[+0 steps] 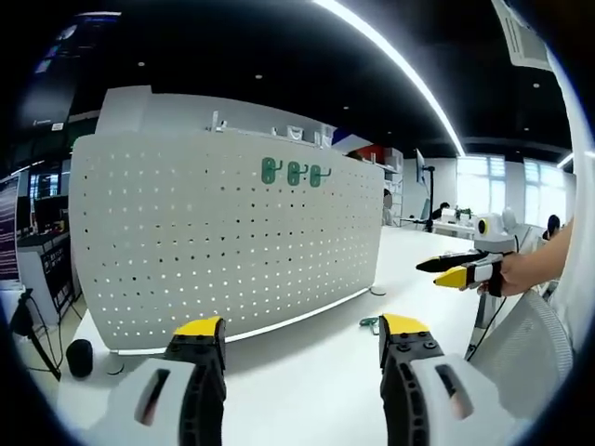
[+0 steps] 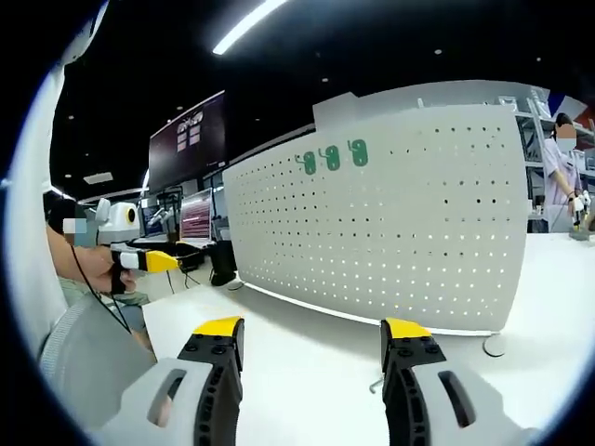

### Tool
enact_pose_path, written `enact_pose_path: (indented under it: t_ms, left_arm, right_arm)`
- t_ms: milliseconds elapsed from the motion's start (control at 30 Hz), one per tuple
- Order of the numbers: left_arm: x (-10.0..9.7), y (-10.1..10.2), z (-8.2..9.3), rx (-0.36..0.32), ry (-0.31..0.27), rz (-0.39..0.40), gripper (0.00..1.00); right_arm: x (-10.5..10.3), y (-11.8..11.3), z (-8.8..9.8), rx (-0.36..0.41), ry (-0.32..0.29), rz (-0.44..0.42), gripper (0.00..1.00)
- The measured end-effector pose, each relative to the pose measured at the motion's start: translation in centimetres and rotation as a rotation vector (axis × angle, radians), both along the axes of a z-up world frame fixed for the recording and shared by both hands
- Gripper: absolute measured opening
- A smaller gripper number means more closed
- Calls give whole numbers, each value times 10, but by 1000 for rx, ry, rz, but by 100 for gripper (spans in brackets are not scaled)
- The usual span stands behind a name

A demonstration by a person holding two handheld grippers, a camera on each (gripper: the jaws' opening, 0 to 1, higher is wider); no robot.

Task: Insert the hook assembly into the mounting plate slot until the hook locks in place.

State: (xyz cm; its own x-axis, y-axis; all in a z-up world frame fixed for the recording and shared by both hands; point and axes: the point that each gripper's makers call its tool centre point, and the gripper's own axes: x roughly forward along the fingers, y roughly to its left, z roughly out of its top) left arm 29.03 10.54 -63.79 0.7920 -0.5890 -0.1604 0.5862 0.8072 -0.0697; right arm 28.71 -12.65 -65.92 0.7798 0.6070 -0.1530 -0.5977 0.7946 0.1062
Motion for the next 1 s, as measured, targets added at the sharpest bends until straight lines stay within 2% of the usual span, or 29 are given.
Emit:
enact_pose_path:
  t_ms: [367, 833, 1000]
  left_arm:
    - [2, -2, -9, -14, 36, -9, 69]
    - [-7, 6, -33, -7, 88, 13, 68]
    - [-7, 5, -32, -10, 85, 14, 68]
  right_arm:
    - [1, -2, -18, -36, 72, -7, 58]
    - [0, -1, -26, -38, 113, -8, 57]
    - [0, -1, -27, -42, 120, -6, 57]
